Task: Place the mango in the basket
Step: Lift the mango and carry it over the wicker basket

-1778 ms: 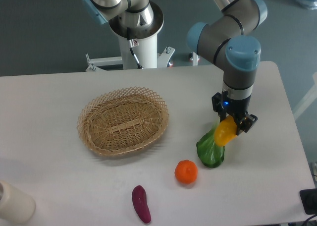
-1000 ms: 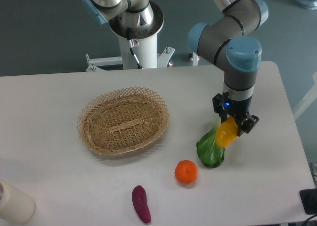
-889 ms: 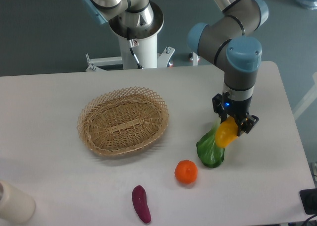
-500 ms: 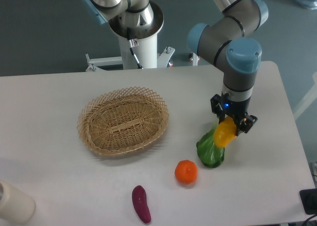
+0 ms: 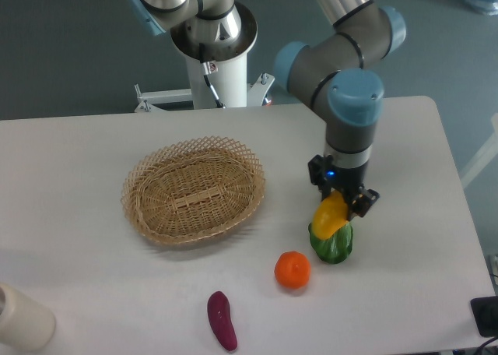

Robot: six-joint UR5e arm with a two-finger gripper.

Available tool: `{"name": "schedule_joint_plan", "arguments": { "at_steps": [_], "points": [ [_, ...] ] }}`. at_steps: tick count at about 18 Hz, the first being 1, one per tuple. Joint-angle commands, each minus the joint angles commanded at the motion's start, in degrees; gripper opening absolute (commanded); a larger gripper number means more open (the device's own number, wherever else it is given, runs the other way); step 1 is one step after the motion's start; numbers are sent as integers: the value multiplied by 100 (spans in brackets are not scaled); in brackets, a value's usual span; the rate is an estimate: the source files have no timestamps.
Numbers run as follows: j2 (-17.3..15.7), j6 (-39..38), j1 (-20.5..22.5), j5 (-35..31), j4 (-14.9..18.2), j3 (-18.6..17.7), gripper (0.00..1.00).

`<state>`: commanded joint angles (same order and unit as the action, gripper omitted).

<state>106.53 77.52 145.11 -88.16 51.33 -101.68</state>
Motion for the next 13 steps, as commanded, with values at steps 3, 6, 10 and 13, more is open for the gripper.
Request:
{"name": "schedule_joint_plan", "arguments": {
  "at_steps": [3, 6, 10, 13],
  "points": [
    [-334, 0, -220, 26, -35, -396, 54],
    [-528, -263, -536, 0, -53, -598, 55],
    [-520, -904, -1116, -44, -97, -616, 55],
    [-520, -1028, -1503, -157, -123, -774, 58]
  ]
}}
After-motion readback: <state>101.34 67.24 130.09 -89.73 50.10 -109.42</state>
